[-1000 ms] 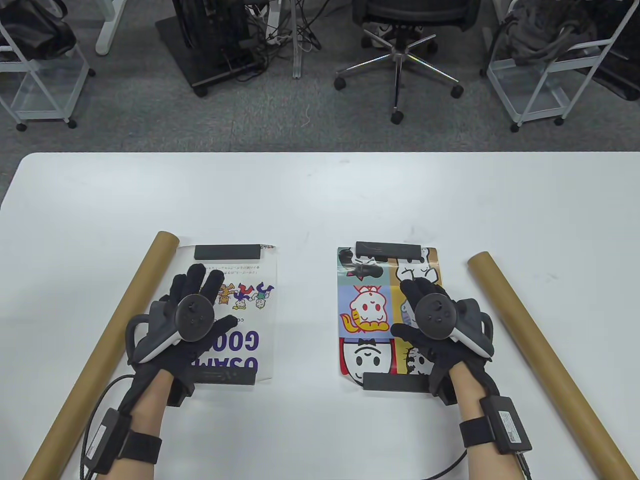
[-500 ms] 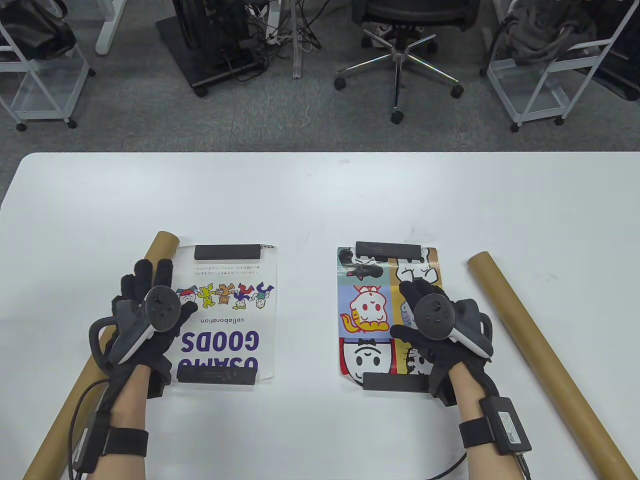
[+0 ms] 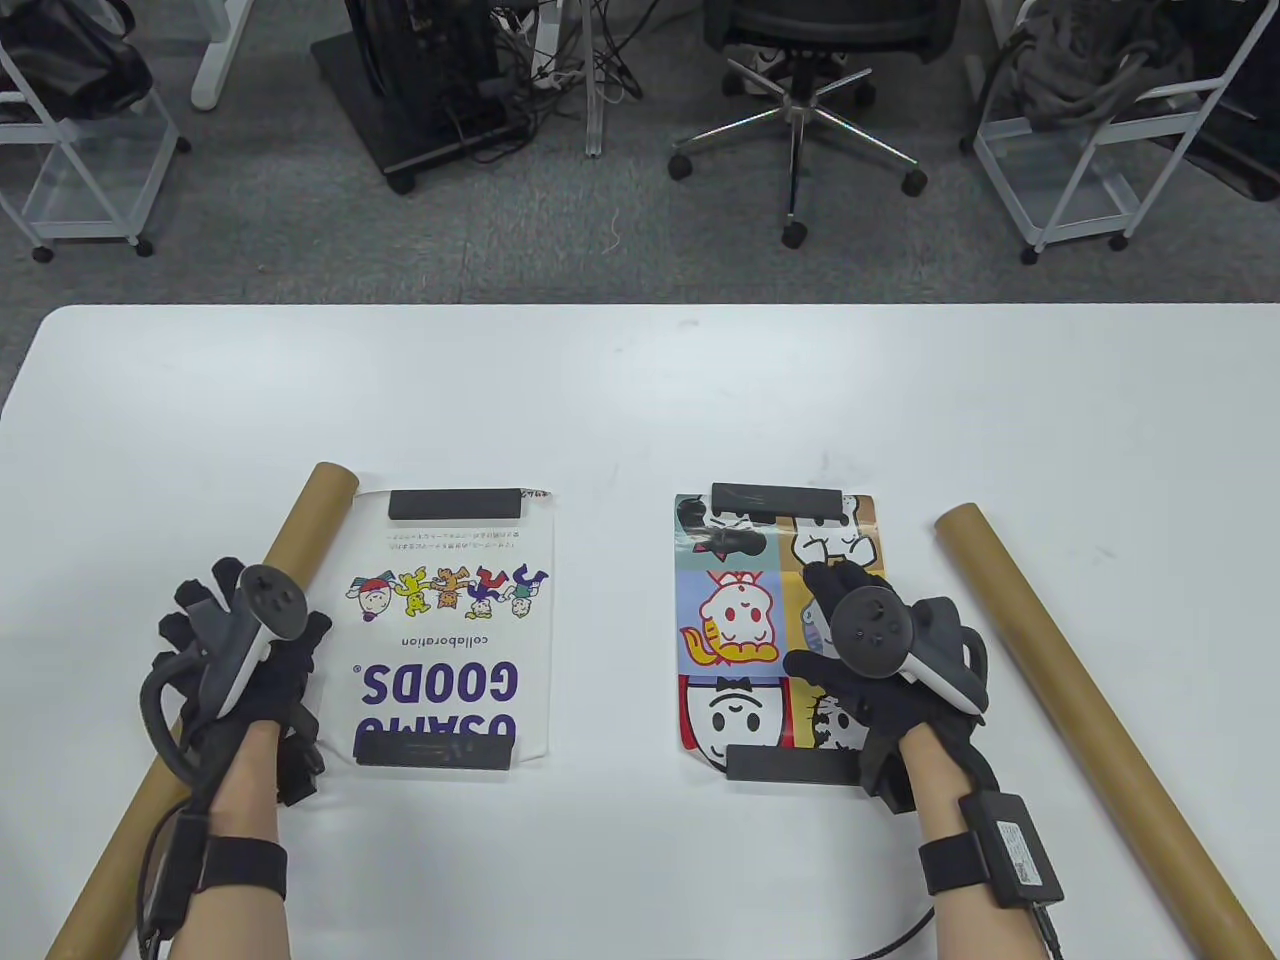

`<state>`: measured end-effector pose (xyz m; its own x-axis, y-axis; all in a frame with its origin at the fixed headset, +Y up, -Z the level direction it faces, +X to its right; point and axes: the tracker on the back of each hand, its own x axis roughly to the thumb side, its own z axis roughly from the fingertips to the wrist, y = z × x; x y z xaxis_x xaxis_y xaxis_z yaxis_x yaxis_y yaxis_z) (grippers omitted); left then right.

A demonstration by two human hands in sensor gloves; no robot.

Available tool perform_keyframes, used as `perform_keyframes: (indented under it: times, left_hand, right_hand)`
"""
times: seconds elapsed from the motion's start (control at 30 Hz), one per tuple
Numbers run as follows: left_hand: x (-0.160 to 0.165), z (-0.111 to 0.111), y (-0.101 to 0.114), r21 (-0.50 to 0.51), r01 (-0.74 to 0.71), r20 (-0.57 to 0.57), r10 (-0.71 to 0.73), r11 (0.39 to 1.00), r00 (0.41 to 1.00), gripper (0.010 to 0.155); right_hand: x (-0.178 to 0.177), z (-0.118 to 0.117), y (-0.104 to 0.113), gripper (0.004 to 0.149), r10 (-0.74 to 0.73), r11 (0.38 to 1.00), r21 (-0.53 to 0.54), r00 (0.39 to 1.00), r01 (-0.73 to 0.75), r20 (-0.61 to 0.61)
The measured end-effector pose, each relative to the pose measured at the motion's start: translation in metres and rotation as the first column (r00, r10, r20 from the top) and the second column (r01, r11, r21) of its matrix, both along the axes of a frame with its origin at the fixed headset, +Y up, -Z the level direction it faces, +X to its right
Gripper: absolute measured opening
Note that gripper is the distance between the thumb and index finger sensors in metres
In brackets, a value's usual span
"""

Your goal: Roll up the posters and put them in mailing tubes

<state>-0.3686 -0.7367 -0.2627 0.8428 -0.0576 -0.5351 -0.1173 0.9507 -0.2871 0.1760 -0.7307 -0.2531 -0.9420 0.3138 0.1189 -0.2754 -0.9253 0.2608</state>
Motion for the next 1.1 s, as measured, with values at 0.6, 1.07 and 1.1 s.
perform_keyframes:
  times: [0.6,1.07,1.1]
  left_hand:
    - [-0.006,-0.001,-0.014,-0.039,0.056,-0.002,-0.057,0.998,0.998,0.082]
    - [0.022,-0.003,0.019,0.119,0.121,0.126,-0.135,0.986,0.983,0.082]
    - [0.027,-0.003,0.022,0.135,0.135,0.147,-0.154,0.982,0.977,0.082]
  right_hand:
    - [-0.001,0.0,0.0,0.084,0.003,1.0,-0.004,1.0,-0.003,-0.003]
    - [0.004,-0.001,-0.002,0.084,-0.01,1.0,-0.006,1.0,0.011,0.016]
    - [0.005,-0.001,-0.002,0.084,-0.007,1.0,-0.008,1.0,0.007,0.017]
